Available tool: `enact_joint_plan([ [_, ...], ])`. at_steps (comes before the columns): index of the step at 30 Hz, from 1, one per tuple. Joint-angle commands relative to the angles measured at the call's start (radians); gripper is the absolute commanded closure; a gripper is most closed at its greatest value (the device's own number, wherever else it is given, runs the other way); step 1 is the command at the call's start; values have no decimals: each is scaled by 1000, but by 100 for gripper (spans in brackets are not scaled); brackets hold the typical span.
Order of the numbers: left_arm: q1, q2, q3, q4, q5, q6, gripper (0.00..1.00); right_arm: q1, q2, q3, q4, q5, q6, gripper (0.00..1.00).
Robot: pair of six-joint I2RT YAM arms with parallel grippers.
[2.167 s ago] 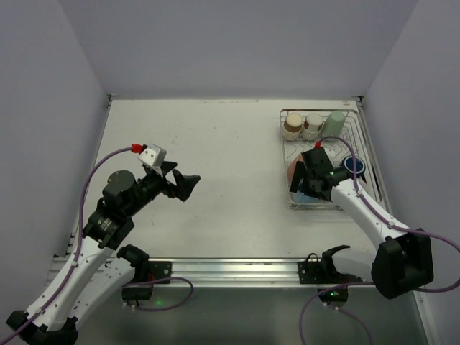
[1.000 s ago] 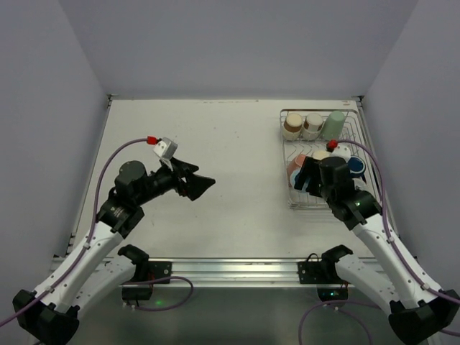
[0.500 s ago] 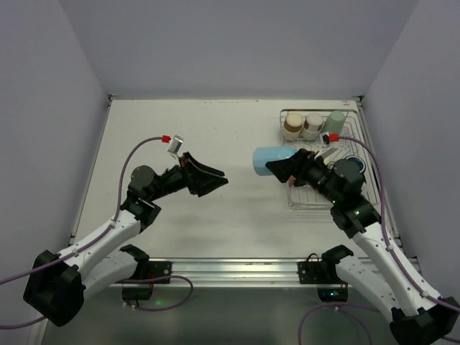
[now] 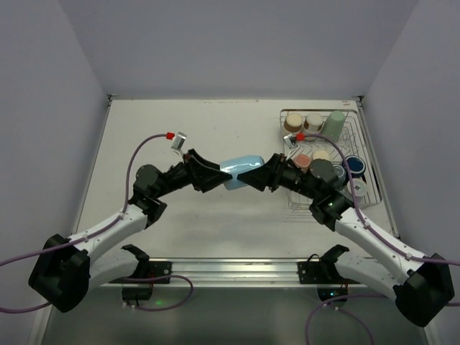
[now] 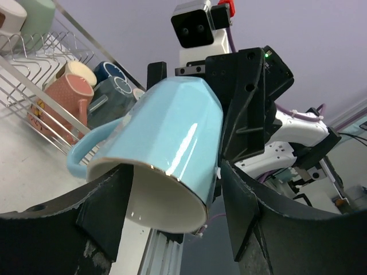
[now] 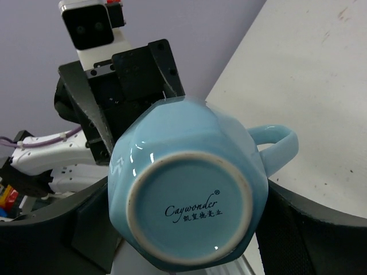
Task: Unload the cups from the dish rack
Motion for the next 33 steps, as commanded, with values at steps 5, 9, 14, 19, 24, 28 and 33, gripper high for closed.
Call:
enact_joint_plan([
  [5,-5,38,38,191,-42,-57,41,57,96,-51,352,-84,97,70],
  [9,-5,29,13,223,-92,-54,79,68,140,-100,442,-88,137,70],
  [14,-4,-25,18,110,-206,23,100,70,136,-121,432,-67,116,30],
  [19,-2,-86,169,-333,-431,302,100,68,64,-105,244,33,-14,1],
  [24,114,50,376,-705,-553,454,100,68,-26,-103,9,156,-146,1],
  [28,261,280,608,-968,-642,618,100,70,-45,-108,-97,194,-198,1],
  [33,311,621,933,-1248,-821,738,100,71,-30,-66,-229,203,-293,1],
])
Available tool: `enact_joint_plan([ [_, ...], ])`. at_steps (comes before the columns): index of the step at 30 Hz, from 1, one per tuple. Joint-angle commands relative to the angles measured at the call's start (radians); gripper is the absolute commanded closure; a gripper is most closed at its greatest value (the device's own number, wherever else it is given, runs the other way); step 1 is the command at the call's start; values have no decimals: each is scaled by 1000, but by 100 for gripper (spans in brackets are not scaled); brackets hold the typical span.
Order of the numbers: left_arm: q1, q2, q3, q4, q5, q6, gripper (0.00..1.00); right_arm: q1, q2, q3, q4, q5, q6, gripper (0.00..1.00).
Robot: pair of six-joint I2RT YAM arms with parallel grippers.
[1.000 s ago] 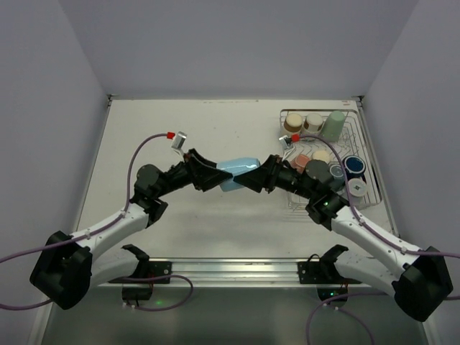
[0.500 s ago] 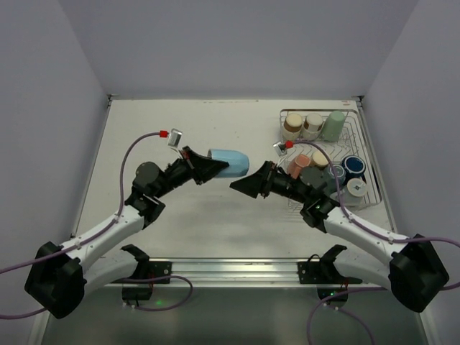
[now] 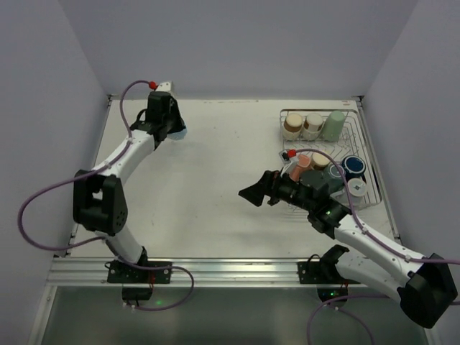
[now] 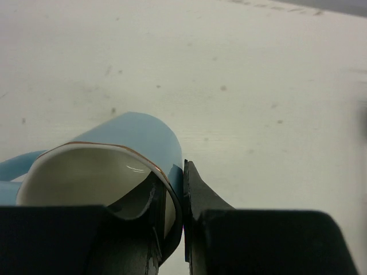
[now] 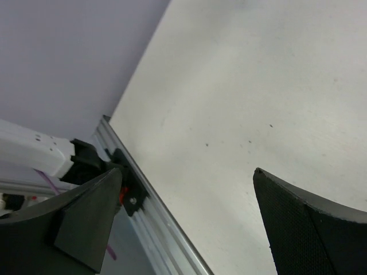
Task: Unload the cups from the dish rack
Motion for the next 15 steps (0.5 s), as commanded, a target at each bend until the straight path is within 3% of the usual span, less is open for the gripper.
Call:
enact_joint_plan([
  [1,25,122,177,-234,-164,158,100,6,7,61,-152,53,-116,1],
  [6,36,278,355,-382,-335,238,100,5,-3,67,-214,94,-170,1],
  [15,102,390,420,-448,-362,273,100,6,39,52,-193,68,-173,1],
])
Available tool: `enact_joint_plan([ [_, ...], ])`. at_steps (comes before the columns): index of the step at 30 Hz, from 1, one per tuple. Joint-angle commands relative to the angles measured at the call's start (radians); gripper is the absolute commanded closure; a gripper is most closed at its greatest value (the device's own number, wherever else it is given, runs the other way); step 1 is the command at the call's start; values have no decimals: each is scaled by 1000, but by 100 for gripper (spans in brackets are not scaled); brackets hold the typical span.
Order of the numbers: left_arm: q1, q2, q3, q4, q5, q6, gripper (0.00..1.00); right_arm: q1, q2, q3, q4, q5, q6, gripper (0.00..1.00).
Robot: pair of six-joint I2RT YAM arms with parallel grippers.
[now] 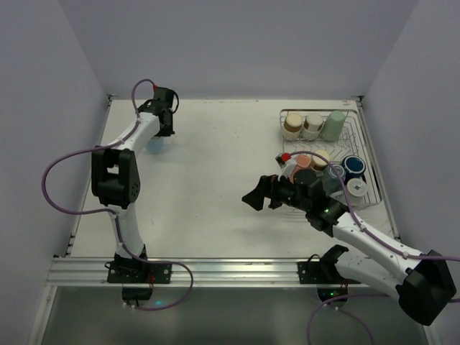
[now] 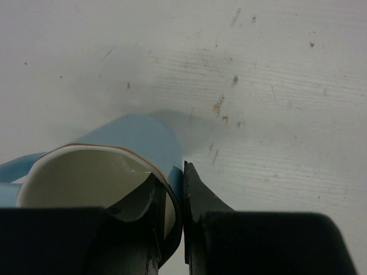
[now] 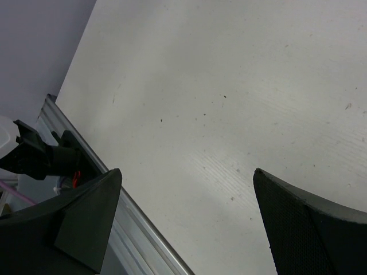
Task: Unload the cups from the dish rack
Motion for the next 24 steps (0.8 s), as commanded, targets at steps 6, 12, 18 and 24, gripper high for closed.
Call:
enact_joint_plan([
  [6,73,17,22,32,-16,37,96,6,-8,35,-13,29,-29,1],
  [12,101,-25,-40,88,47,3,71,6,-17,56,-48,49,-30,1],
  [18,112,-82,-47,100,61,-12,49,6,-49,90,-113,109,-42,1],
  [24,112,-203,-98,151,93,-43,23,3,-91,145,-237,241,-64,1],
])
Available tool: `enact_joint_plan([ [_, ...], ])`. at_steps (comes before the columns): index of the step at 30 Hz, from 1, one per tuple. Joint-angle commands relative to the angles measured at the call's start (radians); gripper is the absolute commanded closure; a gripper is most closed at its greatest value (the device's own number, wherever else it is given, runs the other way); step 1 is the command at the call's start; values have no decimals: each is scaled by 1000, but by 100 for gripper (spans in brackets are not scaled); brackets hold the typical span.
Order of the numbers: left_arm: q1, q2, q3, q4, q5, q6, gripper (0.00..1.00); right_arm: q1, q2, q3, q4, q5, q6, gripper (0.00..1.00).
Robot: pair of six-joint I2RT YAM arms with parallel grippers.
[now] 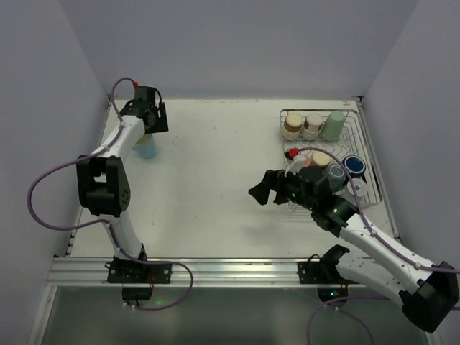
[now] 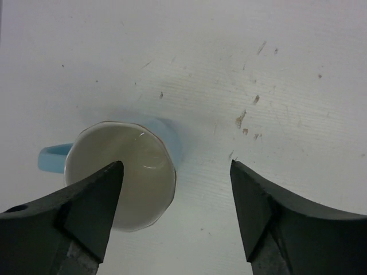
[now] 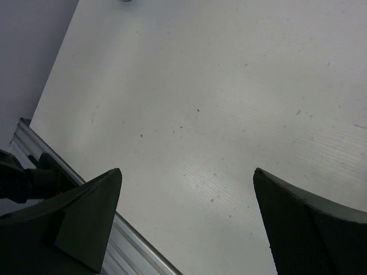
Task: Unload the cups from the dish rack
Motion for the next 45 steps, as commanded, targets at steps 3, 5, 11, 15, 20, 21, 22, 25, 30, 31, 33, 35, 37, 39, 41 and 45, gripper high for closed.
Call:
enact_joint_plan([
  [3,1,-207,-58,95,102,-49,14,-29,-58,91,-131,218,-33,4],
  [5,-3,-318,-101,127,188,-76,7,-60,-71,97,-147,270,-28,10],
  [11,-133,-686,-364,252,383,-113,0,-259,-46,125,-182,345,-39,32],
  [15,-218,-884,-589,351,561,-135,0,-308,55,183,-222,457,-57,32],
  [20,-241,-1065,-783,422,766,-153,0,-331,194,257,-222,531,-56,24],
  [21,-239,-1105,-824,418,770,-141,0,-336,217,269,-225,534,-54,23],
  [22,-239,-1122,-840,412,771,-114,0,-336,239,283,-227,535,-50,23],
  [25,-239,-1165,-881,381,753,-74,0,-338,329,334,-250,566,-38,16],
  [30,-239,-1162,-883,364,742,-50,0,-335,449,392,-277,540,1,12],
  [31,-239,-1157,-882,365,742,-54,0,-335,461,393,-280,538,13,14],
  [33,-258,-1162,-883,359,727,-51,0,-335,489,395,-287,555,24,16],
  [35,-281,-1169,-885,346,704,-41,0,-336,501,390,-288,572,33,21],
  [37,-295,-1174,-885,336,696,-40,0,-336,526,392,-294,577,45,22],
  [39,-298,-1180,-882,336,693,-38,0,-336,543,398,-303,581,50,21],
  [41,-299,-1180,-883,335,690,-38,0,-335,567,404,-307,590,50,15],
  [45,-301,-1180,-883,335,685,-40,0,-336,601,420,-299,592,44,21],
])
